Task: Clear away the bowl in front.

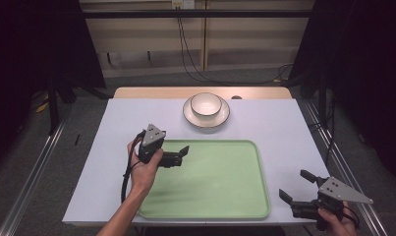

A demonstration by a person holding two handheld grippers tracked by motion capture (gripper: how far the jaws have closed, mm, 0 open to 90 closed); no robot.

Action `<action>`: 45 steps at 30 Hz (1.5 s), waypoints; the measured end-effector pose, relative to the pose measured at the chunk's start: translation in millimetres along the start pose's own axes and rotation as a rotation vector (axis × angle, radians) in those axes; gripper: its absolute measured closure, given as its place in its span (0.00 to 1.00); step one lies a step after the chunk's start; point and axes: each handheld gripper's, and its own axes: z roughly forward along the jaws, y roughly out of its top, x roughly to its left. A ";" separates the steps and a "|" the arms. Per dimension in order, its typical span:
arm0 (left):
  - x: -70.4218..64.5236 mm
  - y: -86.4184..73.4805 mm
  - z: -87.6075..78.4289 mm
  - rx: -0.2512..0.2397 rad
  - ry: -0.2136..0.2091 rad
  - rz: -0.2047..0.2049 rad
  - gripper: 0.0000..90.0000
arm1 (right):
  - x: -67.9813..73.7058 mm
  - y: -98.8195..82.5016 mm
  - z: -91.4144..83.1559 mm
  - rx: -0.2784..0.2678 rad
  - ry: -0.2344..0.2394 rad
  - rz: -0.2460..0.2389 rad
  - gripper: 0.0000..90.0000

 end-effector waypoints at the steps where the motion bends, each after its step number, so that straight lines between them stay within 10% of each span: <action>1: 2.1 1.3 2.5 -0.007 -0.011 0.008 0.04 | 0.0 0.0 0.0 0.000 0.000 0.000 0.03; 11: 7.8 16.8 25.9 0.000 -0.021 -0.057 0.05 | 0.5 0.3 -0.4 -0.002 -0.001 -0.012 0.03; 14: 8.2 22.2 32.7 0.034 0.024 0.030 0.06 | 1.1 0.3 -0.3 -0.001 0.004 -0.012 0.03; 20: 14.1 32.8 48.5 0.024 0.004 0.012 0.06 | 0.3 -0.2 -0.2 -0.001 0.001 -0.006 0.03; 29: 12.4 48.0 75.2 0.052 -0.028 0.092 0.05 | -0.1 -0.5 -0.5 -0.002 0.001 -0.003 0.03; 45: 18.4 73.1 102.8 0.047 -0.030 0.055 0.05 | 0.2 -0.8 -0.4 -0.004 0.012 -0.006 0.03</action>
